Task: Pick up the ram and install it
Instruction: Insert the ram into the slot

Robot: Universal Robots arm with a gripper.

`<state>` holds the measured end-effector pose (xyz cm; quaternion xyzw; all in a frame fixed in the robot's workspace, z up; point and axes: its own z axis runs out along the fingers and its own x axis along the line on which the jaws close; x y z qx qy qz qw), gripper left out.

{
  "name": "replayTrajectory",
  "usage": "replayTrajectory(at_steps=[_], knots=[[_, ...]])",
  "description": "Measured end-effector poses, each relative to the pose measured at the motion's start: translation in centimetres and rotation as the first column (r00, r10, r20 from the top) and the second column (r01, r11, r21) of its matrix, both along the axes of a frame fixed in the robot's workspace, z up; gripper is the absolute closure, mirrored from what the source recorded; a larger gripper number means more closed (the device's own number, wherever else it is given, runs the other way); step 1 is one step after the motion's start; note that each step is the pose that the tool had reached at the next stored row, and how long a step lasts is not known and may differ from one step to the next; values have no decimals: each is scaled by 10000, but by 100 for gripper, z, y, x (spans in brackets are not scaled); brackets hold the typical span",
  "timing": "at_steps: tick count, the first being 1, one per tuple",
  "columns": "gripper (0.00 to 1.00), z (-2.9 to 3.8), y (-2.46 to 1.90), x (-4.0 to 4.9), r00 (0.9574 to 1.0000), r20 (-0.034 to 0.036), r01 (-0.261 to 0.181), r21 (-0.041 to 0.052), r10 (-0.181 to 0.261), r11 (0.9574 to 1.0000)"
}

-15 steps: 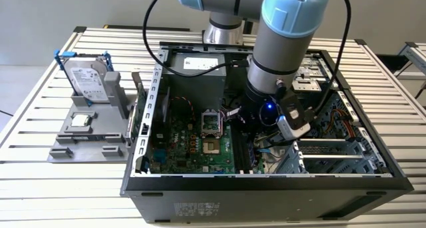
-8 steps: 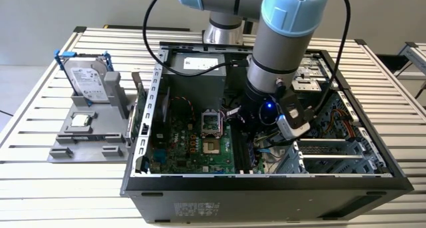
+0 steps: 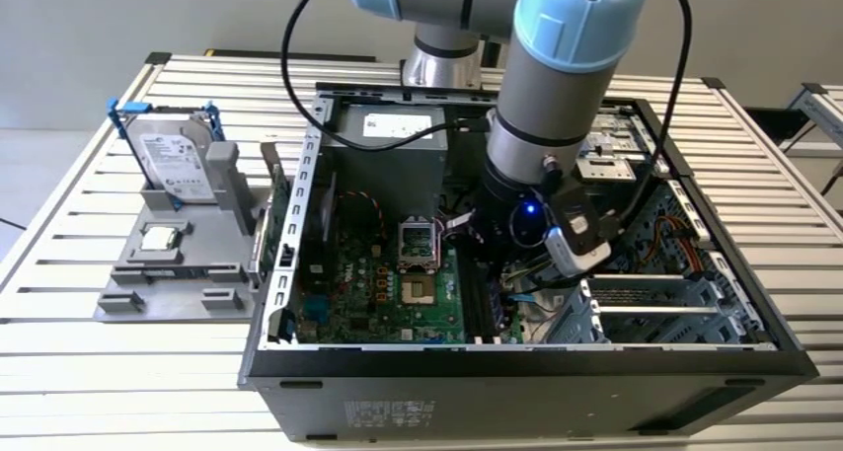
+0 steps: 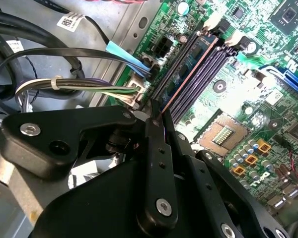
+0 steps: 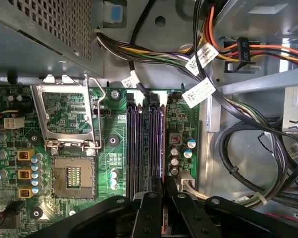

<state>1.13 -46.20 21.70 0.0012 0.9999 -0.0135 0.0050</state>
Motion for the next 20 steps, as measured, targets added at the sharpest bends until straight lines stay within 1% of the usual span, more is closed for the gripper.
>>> replayTrajectory(at_steps=[10, 17, 18, 19, 20], knots=[[100, -66, -1, -3, 9999, 0, 114, -4, -114, 9999], [100, -70, 0, -3, 9999, 0, 115, -1, -115, 9999], [100, -77, 4, -3, 9999, 1, 116, 27, -116, 9999], [0, -77, 3, -3, 9999, 2, 116, 18, -116, 9999], [0, -76, 2, -3, 9999, 3, 116, 11, -116, 9999]])
